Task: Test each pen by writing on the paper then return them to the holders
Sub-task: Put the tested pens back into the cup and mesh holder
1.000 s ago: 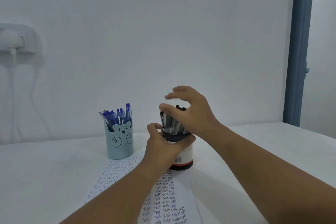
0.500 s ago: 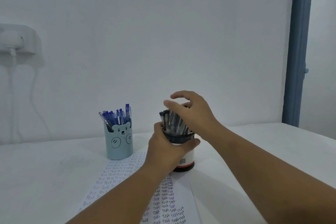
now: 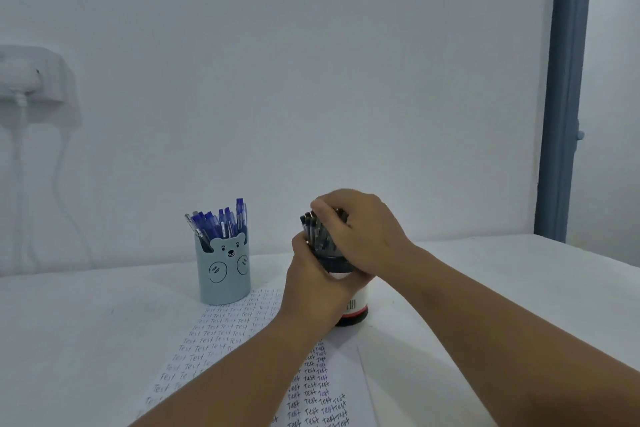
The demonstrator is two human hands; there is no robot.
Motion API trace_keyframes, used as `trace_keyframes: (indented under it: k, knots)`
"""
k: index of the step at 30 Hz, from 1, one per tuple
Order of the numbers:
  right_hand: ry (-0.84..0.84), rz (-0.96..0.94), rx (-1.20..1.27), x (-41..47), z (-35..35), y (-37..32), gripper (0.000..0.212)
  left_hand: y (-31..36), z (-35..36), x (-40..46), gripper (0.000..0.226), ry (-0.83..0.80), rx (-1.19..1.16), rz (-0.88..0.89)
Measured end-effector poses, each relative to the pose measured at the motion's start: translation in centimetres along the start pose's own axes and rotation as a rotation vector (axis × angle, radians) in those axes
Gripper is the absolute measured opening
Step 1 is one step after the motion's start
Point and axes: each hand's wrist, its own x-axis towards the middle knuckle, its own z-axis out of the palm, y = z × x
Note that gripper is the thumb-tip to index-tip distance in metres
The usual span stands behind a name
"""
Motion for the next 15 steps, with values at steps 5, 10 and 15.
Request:
trace_keyframes:
  k: [5, 10, 15]
  knots:
    - [-0.023, -0.066, 0.06, -0.4, -0.4, 0.4, 0.035, -0.8, -1.7, 0.2, 0.071, -0.172, -0.032, -0.078]
    - [-0.025, 0.079, 0.277, -1.6, -1.3, 0.9, 0.091, -0.9, -2.4, 0.7, 0.071, -0.18, 0.027, -0.14]
    - [-0.233, 0.326, 0.444, -2.7, -1.4, 2.7, 0.121, 0.2, -3.2, 0.8, 0.076, -0.215, 0.295, -0.049]
